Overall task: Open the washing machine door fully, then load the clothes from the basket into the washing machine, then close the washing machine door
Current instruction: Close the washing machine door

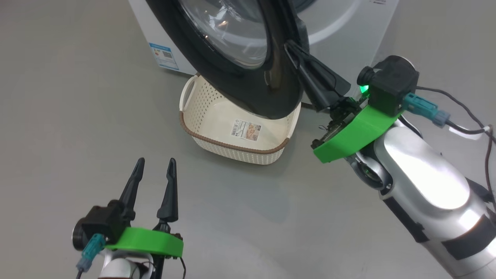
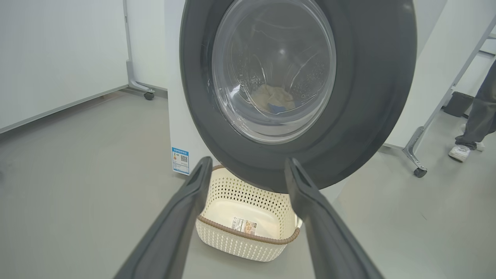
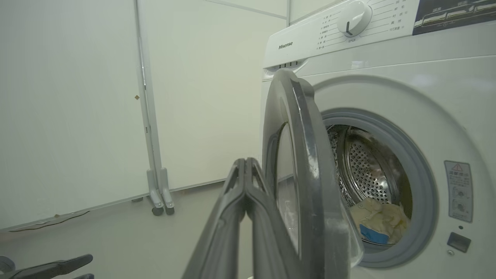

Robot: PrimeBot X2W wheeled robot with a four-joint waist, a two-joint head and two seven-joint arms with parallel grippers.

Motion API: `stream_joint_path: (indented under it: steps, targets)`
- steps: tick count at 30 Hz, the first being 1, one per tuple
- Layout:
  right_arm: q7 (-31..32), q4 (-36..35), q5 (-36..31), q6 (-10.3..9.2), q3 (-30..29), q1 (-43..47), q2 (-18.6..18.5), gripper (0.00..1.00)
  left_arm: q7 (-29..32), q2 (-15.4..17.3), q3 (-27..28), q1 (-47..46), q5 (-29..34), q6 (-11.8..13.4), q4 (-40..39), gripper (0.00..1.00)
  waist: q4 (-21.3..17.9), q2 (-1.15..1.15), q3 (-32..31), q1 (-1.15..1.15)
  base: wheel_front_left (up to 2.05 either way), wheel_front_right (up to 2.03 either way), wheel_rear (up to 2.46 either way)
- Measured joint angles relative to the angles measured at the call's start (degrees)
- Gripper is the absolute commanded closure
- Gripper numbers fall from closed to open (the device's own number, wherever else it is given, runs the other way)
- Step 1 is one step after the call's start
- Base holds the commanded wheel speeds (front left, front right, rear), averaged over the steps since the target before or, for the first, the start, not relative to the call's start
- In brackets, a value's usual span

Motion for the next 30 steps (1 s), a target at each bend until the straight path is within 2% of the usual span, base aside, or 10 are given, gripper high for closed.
stream_joint_path:
  steps: [7,15,21,30]
  targets:
    - [0.0,1.2,1.6,0.0,4.3,-0.8,-1.2,1.0,0.0,-0.5,-0.4,-0.2,-0.2,0.0,0.0,0.0,2.9,0.0,1.4,0.0,0.0,0.0,0.0]
    - [0.0,7.5,4.1,0.0,12.6,-3.6,-3.6,1.0,0.0,-1.2,-1.3,-1.3,-0.5,0.0,0.6,0.0,5.9,0.0,3.1,0.0,0.0,0.0,0.0]
    - [0.0,12.3,4.9,0.0,13.1,-5.2,-4.4,1.0,0.0,-1.7,-1.8,-1.9,-0.5,0.0,0.6,0.0,6.9,0.0,4.2,0.0,0.0,0.0,0.0]
    - [0.0,18.1,4.6,0.0,9.2,-5.9,-5.0,1.0,0.0,-1.9,-2.5,-2.8,-0.5,0.0,0.7,0.0,7.5,0.0,5.1,0.0,0.0,0.0,0.0]
